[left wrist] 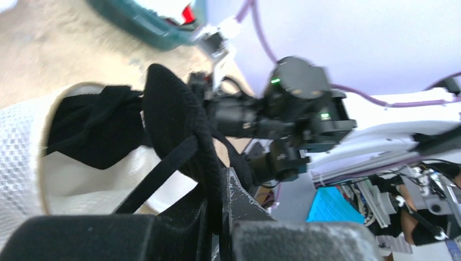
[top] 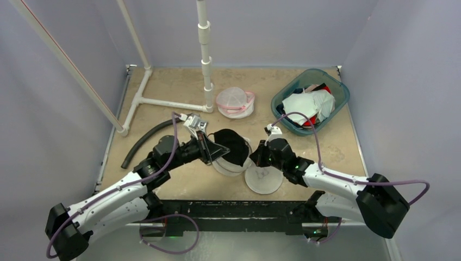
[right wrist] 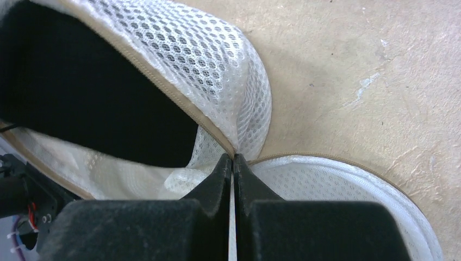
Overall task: Unzip the laundry bag and remove the bra
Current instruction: Pick up the bra from the laundry bag.
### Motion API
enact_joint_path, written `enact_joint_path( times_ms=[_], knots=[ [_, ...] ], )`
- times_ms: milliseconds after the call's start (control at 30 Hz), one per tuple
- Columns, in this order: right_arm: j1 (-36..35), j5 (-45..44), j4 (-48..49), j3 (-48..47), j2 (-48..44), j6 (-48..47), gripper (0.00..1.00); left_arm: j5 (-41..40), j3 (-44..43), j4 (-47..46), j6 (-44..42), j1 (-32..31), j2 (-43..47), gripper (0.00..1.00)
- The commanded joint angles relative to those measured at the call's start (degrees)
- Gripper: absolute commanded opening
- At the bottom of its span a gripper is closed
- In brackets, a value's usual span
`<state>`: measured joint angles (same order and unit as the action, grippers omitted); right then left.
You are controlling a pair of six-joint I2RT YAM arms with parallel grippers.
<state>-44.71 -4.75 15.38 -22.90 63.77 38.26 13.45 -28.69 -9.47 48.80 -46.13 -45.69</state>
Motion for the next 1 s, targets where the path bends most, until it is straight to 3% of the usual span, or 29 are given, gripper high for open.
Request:
enact_joint_path(
  times_ms=[0, 400, 600, 733, 767, 833, 967],
  knots=[
    [0.32, -2.57, 1.89, -0.48, 0.32, 1.96, 0.00, 5.22, -7.56, -0.91, -3.55, 0.12, 2.31, 0.00],
    [0.28, -2.01, 1.81, -1.10, -0.15, 1.65, 0.00, 5.61, -24.90, 4.96, -10.47, 0.15, -0.55, 0.00],
    [0.32, -1.87, 0.81, -1.02, -1.91, 1.73, 0.00, 6.34, -28.66, 4.62, -11.10, 0.11, -1.56, 0.00],
    [0.30, -1.27, -1.86, -1.82, -7.19, 0.93, 0.44, 5.60, -33.60, 11.10, -16.72, 0.12, -1.93, 0.00],
    [0.32, -1.13, -3.18, -2.61, -8.71, 0.18, 0.51, 5.49, -35.23, 13.34, -18.62, 0.16, -2.00, 0.00],
    [0.31, -1.41, -6.89, -5.07, -11.42, -1.67, 0.60, 6.01, -38.95, 16.83, -22.98, 0.15, -2.43, 0.00],
    [0.32, -3.55, -16.10, -11.63, -16.19, -5.77, 0.67, 4.84, -50.90, 30.87, -36.66, 0.15, -5.43, 0.00]
  ],
)
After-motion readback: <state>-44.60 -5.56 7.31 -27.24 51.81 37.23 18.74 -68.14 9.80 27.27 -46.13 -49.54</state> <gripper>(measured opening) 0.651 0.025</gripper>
